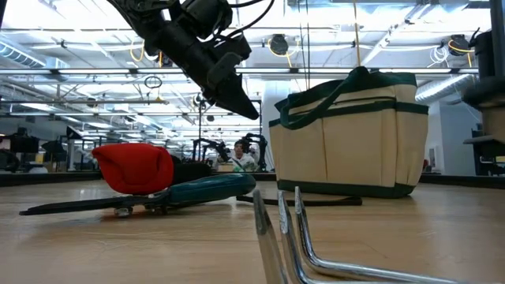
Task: Pick & Place Garden tools in Gardening bag
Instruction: Put the brow trowel into the gardening bag
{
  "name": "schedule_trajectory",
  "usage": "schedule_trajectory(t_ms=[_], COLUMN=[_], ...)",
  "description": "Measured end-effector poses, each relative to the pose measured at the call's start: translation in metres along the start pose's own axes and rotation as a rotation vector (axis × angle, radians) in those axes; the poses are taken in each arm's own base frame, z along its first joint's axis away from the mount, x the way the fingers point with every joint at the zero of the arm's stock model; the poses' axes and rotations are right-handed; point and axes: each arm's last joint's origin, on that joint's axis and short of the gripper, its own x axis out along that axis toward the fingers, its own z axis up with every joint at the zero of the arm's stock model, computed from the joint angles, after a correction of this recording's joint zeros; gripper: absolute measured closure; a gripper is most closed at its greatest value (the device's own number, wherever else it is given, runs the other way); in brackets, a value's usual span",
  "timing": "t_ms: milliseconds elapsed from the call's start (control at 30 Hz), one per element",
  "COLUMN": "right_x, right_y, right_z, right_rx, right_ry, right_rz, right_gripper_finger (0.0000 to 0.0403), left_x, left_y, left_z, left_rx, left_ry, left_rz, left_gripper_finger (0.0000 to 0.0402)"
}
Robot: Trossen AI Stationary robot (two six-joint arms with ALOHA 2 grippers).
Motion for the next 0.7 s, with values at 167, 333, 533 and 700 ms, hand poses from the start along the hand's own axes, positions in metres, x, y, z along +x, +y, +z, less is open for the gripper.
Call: schedule_trajectory(t_ms=[167, 333, 533, 700], right_x=[-0.021, -0.044, -0.065, -0.069], right_y=[-0.013, -0.023, -0.031, -0.039], right_z=[0.013, 0.024, 0.036, 0.041], right_rx=[0.079, 0.136, 0.183, 0.219], right_ry=[-0.163, -0.351, -0.557, -0.621], right_rz=[0.049, 0.095, 0.118, 0.091], right_gripper_finger=[0.0342, 0.0342, 0.0339, 0.0338], left_x=[0.0, 0.0, 0.0, 0.0], left_y=[0.0, 0.0, 0.0, -0.004], left_z=[0.0, 0.0, 0.001, 0.001], left_rx=[0.0, -0.007, -0.015, -0.021], left_ry=[-0.002, -0.003, -0.009, -0.01], left_rz=[0.0, -0.001, 0.0, -0.008], left_gripper_finger=[0.0355, 0.0355, 0.0355, 0.0355])
